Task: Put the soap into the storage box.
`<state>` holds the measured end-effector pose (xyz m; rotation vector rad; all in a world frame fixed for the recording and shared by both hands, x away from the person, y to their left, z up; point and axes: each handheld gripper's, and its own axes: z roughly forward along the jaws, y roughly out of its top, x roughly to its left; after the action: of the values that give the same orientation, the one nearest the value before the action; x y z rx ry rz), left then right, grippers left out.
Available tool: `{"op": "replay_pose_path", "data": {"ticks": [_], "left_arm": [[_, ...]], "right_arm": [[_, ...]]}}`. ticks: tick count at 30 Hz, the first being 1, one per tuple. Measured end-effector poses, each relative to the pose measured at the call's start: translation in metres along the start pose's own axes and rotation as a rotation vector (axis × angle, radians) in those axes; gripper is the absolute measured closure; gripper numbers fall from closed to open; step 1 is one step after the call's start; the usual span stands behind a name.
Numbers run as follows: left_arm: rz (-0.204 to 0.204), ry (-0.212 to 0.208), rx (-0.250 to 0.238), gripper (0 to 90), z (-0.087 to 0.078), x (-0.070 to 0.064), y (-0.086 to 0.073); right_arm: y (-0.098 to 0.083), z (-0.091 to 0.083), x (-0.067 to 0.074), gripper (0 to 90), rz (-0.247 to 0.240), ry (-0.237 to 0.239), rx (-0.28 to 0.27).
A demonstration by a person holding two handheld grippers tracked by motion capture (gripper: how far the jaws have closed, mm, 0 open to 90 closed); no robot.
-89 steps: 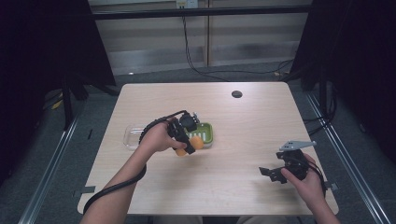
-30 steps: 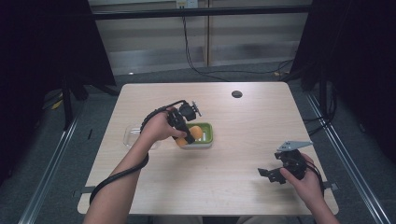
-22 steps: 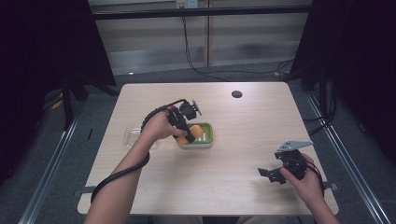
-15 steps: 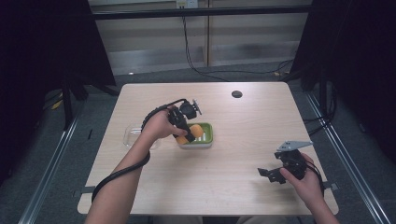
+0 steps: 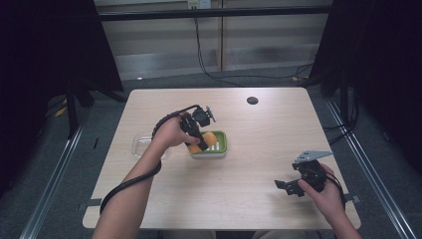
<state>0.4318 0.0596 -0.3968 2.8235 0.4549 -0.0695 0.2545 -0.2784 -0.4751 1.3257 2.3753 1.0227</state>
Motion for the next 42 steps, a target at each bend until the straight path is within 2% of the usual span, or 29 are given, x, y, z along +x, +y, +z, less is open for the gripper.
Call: {"op": "replay_pose_path", "data": {"ticks": [1,7,8,13,16,20,25,27,34,41,42], "left_arm": [[0.001,0.014,-0.008,49.9,0.001,0.0,0.0],[0.011,0.008,-0.003,49.9,0.003,0.001,0.002],[0.008,0.024,-0.011,49.9,0.004,0.0,0.002],[0.005,0.02,-0.006,49.9,0.004,0.002,0.002],[0.018,0.012,0.01,49.9,0.004,0.004,0.003],[0.017,0.028,-0.001,49.9,0.006,0.003,0.004],[0.026,0.018,0.006,49.9,0.006,0.006,0.005],[0.02,0.047,-0.015,49.9,0.007,0.005,0.005],[0.022,0.03,0.0,49.9,0.008,0.009,0.005],[0.021,0.046,-0.011,49.9,0.01,0.01,0.004],[0.029,0.033,0.006,49.9,0.01,0.012,0.005]], "right_arm": [[0.0,0.0,0.0,2.3,0.001,0.0,-0.001],[0.0,0.0,0.0,2.4,0.0,0.0,-0.001],[0.0,0.0,0.0,2.4,0.002,-0.002,0.001],[0.0,-0.001,0.0,2.4,0.002,0.0,-0.005],[0.0,0.0,0.0,2.5,0.007,0.003,-0.006],[0.001,0.0,0.001,2.5,-0.003,0.003,-0.009],[0.0,0.0,0.001,2.5,0.01,0.003,-0.003],[0.0,0.0,0.001,2.5,0.006,0.006,-0.004],[0.0,0.0,0.001,2.5,0.002,0.009,-0.005],[0.001,0.0,0.001,2.5,0.011,0.004,-0.001],[0.0,0.0,0.0,2.5,0.004,0.004,-0.004]]}}
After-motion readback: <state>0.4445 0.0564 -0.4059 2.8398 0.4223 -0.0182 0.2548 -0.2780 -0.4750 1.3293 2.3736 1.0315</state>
